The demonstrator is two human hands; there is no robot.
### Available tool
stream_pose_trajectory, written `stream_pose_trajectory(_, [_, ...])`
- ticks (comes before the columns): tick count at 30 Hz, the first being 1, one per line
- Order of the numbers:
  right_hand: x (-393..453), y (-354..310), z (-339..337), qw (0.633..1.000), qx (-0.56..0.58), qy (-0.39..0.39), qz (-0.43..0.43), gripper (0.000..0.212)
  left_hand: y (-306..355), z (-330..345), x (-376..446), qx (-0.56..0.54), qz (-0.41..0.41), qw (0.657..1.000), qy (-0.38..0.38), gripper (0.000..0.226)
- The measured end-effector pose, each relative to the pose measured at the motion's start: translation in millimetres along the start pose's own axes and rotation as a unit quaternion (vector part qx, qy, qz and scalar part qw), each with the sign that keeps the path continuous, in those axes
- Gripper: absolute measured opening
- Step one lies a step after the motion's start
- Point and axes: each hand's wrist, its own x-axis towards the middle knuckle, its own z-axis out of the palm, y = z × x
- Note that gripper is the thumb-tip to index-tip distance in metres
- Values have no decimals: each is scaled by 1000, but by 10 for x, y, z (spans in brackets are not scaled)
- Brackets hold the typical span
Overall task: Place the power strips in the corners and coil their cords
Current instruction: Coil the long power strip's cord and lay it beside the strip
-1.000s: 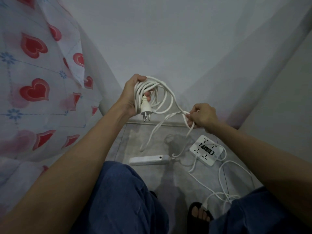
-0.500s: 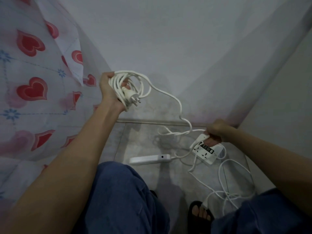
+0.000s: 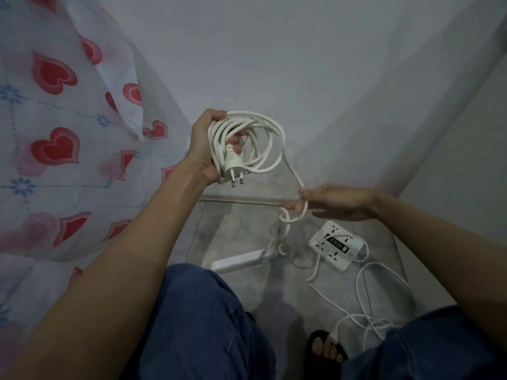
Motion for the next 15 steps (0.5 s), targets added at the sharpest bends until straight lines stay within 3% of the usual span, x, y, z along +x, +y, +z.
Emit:
stream_pose_trajectory(1, [-19, -5, -60, 998, 33, 54, -19, 45, 4, -53, 15, -2, -12, 1000, 5, 35])
stream_pose_trajectory(4, [-61, -84, -184, 956, 128, 256, -63, 43, -17, -98, -16, 39, -80, 996, -17, 37])
stream_pose_trajectory(7, [-22, -127, -218, 908, 122, 398, -52, 39, -85, -57, -39, 71, -126, 988, -47, 32])
stream_pose_trajectory(9, [-13, -148, -138, 922, 32, 385, -12, 40, -76, -24, -21, 11, -113, 992, -48, 20])
stream_pose_trajectory(11, [-12, -144, 17, 957, -49, 286, 33, 43, -39, 15, -8, -86, -74, 993, -15, 10])
stream_pose_trajectory(15, [9, -128, 179, 977, -139, 156, 32, 43, -54, -206, 166, -94, 2, 989, 115, 24])
